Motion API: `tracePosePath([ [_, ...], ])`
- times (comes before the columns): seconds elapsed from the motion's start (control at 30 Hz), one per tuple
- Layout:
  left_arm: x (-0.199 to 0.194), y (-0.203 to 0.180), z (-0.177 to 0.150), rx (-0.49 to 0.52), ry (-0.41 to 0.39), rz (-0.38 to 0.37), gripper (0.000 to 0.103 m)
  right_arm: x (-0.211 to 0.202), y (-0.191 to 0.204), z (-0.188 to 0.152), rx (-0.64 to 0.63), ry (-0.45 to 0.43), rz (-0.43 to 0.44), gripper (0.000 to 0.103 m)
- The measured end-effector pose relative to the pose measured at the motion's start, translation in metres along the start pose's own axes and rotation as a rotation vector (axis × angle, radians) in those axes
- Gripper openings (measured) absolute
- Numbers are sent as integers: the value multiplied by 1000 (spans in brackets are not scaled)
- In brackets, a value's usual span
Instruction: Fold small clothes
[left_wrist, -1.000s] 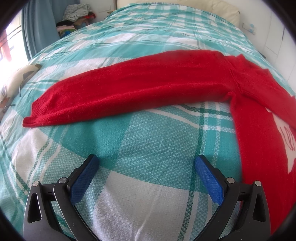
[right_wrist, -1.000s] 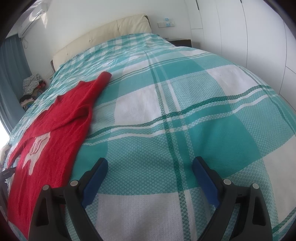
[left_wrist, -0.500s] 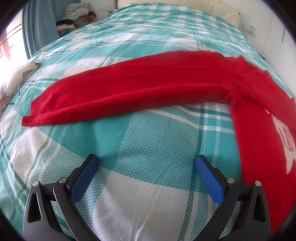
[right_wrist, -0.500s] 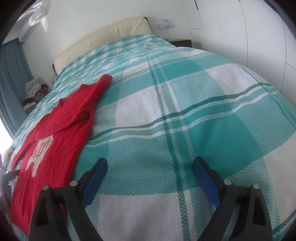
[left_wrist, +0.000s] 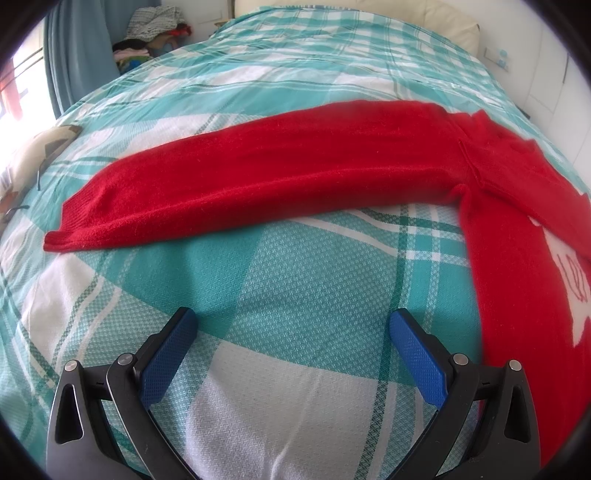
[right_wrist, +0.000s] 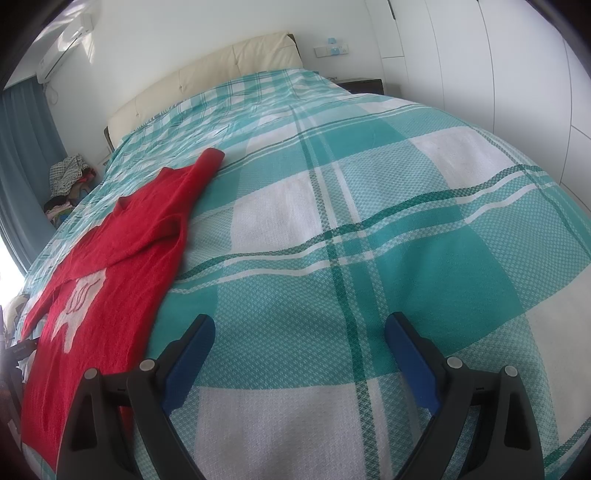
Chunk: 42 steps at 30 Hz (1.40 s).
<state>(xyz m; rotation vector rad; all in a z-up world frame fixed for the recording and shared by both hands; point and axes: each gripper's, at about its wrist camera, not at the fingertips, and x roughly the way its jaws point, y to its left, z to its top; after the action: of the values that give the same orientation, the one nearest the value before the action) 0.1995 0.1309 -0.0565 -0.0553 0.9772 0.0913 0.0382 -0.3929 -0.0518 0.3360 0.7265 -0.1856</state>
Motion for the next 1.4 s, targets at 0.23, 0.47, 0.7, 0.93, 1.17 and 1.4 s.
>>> tracePosePath([
  [0.23, 1, -1, 1, -1, 10, 2, 103, 0, 0, 0, 0, 0, 0, 93],
  [0.47, 0, 0, 3, -2, 35, -3, 103, 0, 0, 0, 0, 0, 0, 93],
  [0.7, 0, 1, 3, 3, 76, -7, 103, 0, 0, 0, 0, 0, 0, 93],
  [0.93, 0, 0, 3, 26, 95, -11, 103, 0, 0, 0, -1, 0, -1, 93],
  [1.17, -1, -1, 4, 41, 105, -15, 103, 0, 0, 0, -1, 1, -1, 93],
  [1.4, -1, -1, 4, 41, 104, -15, 103, 1, 0, 0, -1, 1, -1, 93],
])
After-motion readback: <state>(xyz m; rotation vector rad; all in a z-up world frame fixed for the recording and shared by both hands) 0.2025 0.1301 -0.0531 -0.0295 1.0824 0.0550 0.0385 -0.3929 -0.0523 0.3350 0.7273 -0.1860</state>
